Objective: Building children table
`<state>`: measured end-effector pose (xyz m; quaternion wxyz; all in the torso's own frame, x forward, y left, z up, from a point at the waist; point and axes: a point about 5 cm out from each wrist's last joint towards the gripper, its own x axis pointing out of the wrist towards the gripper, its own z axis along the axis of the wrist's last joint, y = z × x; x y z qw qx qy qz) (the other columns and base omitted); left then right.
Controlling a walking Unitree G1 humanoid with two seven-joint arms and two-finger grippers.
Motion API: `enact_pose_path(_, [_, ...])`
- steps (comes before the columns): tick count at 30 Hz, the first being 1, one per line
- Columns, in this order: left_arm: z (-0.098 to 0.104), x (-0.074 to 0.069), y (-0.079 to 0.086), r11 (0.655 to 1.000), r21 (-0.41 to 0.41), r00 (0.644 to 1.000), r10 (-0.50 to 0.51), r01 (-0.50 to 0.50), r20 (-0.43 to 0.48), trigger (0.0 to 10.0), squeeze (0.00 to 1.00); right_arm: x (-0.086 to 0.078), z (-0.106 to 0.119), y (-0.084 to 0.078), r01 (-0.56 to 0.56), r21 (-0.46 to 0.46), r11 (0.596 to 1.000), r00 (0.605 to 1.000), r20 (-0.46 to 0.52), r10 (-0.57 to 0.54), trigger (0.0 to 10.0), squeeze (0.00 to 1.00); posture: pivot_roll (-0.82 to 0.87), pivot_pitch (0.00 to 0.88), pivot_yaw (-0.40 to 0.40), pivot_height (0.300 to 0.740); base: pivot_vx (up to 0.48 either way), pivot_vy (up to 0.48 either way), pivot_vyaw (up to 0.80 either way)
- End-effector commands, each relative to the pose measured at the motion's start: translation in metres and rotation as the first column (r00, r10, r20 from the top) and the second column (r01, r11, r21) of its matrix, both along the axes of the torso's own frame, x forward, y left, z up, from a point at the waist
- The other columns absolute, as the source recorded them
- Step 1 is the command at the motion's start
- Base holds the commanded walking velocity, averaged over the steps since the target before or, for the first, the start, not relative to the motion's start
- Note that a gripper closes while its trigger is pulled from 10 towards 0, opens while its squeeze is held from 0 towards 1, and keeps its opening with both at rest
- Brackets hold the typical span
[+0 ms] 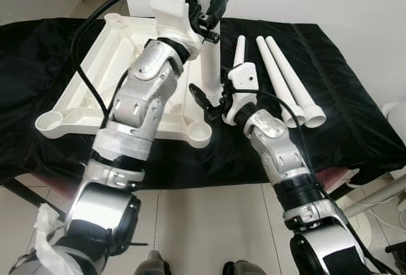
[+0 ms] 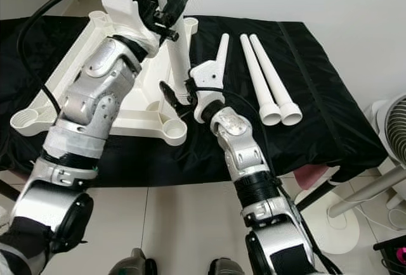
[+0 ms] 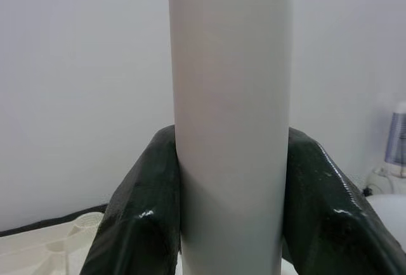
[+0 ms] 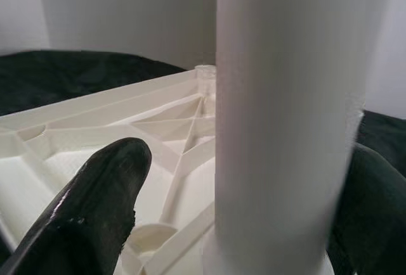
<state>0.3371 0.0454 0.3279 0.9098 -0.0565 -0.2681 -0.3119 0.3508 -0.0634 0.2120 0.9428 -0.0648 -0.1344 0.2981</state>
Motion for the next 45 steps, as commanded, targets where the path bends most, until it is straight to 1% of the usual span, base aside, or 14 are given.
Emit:
enact_pose_path(1, [0.003,-0.005,-0.004,1.000,0.004,1.000,-0.004,0.004,0.028,10.0,0.00,0.002,0.001,0.005,-0.007,-0.014,1.000,1.000,0.005,0.007,10.0,0.00,-0.01,0.017,0.001,0.740,0.000,0.000,0.00])
enact_pose_path(10, [0.003,-0.012,-0.013,1.000,0.009,0.999,-0.021,0.020,0.038,10.0,0.00,0.012,0.009,0.006,0.043,-0.008,0.999,0.999,0.022,-0.043,10.0,0.00,0.00,0.015,-0.001,0.740,0.000,0.000,0.00])
enact_pose_path(11, [0.002,-0.012,-0.014,1.000,0.012,0.999,-0.023,0.022,0.039,10.0,0.00,0.012,0.010,0.005,0.052,-0.008,0.999,0.998,0.025,-0.052,4.7,0.00,0.00,0.015,-0.001,0.740,0.000,0.000,0.00])
enact_pose_path(13, [0.002,-0.013,-0.014,1.000,0.015,0.999,-0.024,0.023,0.040,10.0,0.00,0.013,0.010,0.004,0.058,-0.009,0.998,0.998,0.027,-0.057,4.7,0.00,0.00,0.015,-0.001,0.740,0.000,0.000,0.00])
enact_pose_path(14, [0.002,-0.013,-0.015,1.000,0.015,0.999,-0.024,0.023,0.039,10.0,0.00,0.013,0.010,0.004,0.052,-0.002,0.999,0.998,0.024,-0.052,3.7,0.00,0.00,0.013,-0.002,0.740,0.000,0.000,0.00])
enact_pose_path(15, [0.002,-0.013,-0.015,1.000,0.015,0.999,-0.024,0.023,0.039,10.0,0.00,0.013,0.010,0.004,0.052,-0.002,0.999,0.998,0.024,-0.052,3.7,0.00,0.00,0.013,-0.002,0.740,0.000,0.000,0.00])
enact_pose_path(16, [0.002,-0.014,-0.015,1.000,0.017,0.999,-0.024,0.023,0.039,10.0,0.00,0.014,0.010,0.003,0.050,0.008,0.999,0.999,0.012,-0.050,0.0,0.00,0.00,0.013,-0.001,0.740,0.000,0.000,0.00])
enact_pose_path(27, [0.003,-0.014,-0.016,0.999,0.026,0.999,-0.026,0.025,0.045,10.0,0.00,0.014,0.005,-0.001,0.069,0.018,0.997,0.998,-0.014,-0.069,0.0,0.00,0.00,0.011,-0.001,0.740,0.000,0.000,0.00])
enact_pose_path(28, [0.002,-0.015,-0.017,0.999,0.020,0.999,-0.037,0.036,0.039,10.0,0.28,0.015,0.004,-0.002,0.092,0.018,0.996,0.996,-0.015,-0.091,2.9,0.00,0.00,0.008,0.002,0.740,0.000,0.000,0.00])
enact_pose_path(29, [0.002,-0.015,-0.018,0.998,0.006,0.998,-0.056,0.056,0.028,10.0,1.00,0.016,0.003,-0.003,0.110,0.022,0.994,0.994,-0.020,-0.109,10.0,0.00,0.00,0.008,0.002,0.740,0.000,0.000,0.00])
enact_pose_path(35, [0.001,-0.018,-0.020,0.995,-0.016,0.995,-0.098,0.098,0.010,10.0,1.00,0.017,0.004,-0.005,0.152,0.078,0.985,0.988,-0.042,-0.149,10.0,0.00,-0.01,0.006,0.003,0.740,0.000,0.000,0.00])
enact_pose_path(36, [0.002,-0.020,-0.020,0.991,-0.037,0.992,-0.126,0.125,0.000,10.0,0.91,0.018,0.004,-0.006,0.165,0.100,0.981,0.986,-0.052,-0.161,10.0,0.00,-0.01,0.003,-0.001,0.740,0.000,0.000,0.00])
enact_pose_path(37, [0.002,-0.021,-0.019,0.984,-0.069,0.986,-0.164,0.162,-0.022,10.0,0.00,0.018,0.004,-0.007,0.179,0.121,0.976,0.983,-0.064,-0.172,10.0,0.00,-0.01,0.003,-0.001,0.740,0.000,0.000,0.00])
enact_pose_path(45, [0.003,-0.023,-0.008,0.954,-0.165,0.962,-0.263,0.250,-0.066,10.0,0.00,0.020,0.004,-0.013,0.226,0.166,0.960,0.973,-0.091,-0.214,10.0,0.00,-0.01,0.026,-0.011,0.740,0.000,0.000,0.00])
